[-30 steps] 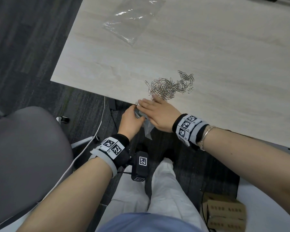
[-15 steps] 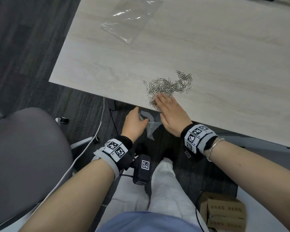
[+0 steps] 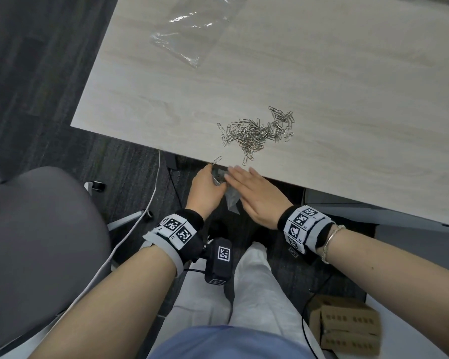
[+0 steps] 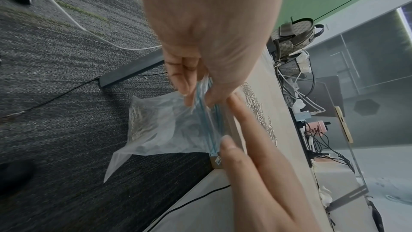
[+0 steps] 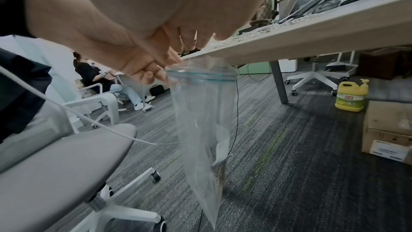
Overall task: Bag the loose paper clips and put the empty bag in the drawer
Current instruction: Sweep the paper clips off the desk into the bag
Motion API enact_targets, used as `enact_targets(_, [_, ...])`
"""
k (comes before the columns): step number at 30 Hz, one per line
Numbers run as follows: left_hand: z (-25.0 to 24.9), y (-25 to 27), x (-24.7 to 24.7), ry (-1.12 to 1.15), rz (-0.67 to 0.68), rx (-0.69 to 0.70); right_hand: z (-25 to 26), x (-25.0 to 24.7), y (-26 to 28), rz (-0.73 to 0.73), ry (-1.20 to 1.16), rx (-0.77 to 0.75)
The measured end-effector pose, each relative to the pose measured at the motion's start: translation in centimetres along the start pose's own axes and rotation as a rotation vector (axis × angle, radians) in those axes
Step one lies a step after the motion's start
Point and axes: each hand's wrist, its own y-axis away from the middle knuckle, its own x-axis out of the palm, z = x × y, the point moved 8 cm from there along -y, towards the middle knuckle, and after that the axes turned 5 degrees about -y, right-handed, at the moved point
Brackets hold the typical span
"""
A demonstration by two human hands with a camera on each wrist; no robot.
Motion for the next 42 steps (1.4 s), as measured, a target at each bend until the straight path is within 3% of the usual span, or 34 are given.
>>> enact_targets(7, [-0.3,0.3,-0.3,-0.018,0.01,-0.007,-2.3,-4.2,-3.5,-0.153,0.046,0.152])
enact_targets(16, [0.1,0.1,-1.0,0.035,-0.005,-0.026,-3.3,-4.7,-9.3,-0.054,0.241,0.259])
enact_targets(24, [0.1,0.2,-1.4,0.007,-0.007,-0.019,-0.5,-2.0,-6.3,0.056,0.311,0.024])
enact_targets(28, [0.5,0.0,-1.0,0.003,0.001,-0.011,0.6,-0.5,-4.3,0.083,0.171,-0.09])
enact_targets(32, [0.3,0.2,-0.6,-0.027,0.018,-0.009,1.0,-0.6,-2.9,0.014,0.017,-0.165])
enact_targets(38, [-0.4,0.2,-0.3,0.005,0.019,-0.007,-2.8,-3.4,-1.1,-0.166,-0.02,0.122])
enact_targets(42, [-0.8,0.3,1.3,-0.027,0.051,0.005,-4.4,-2.9,-1.1,-0.134,0.101,0.228])
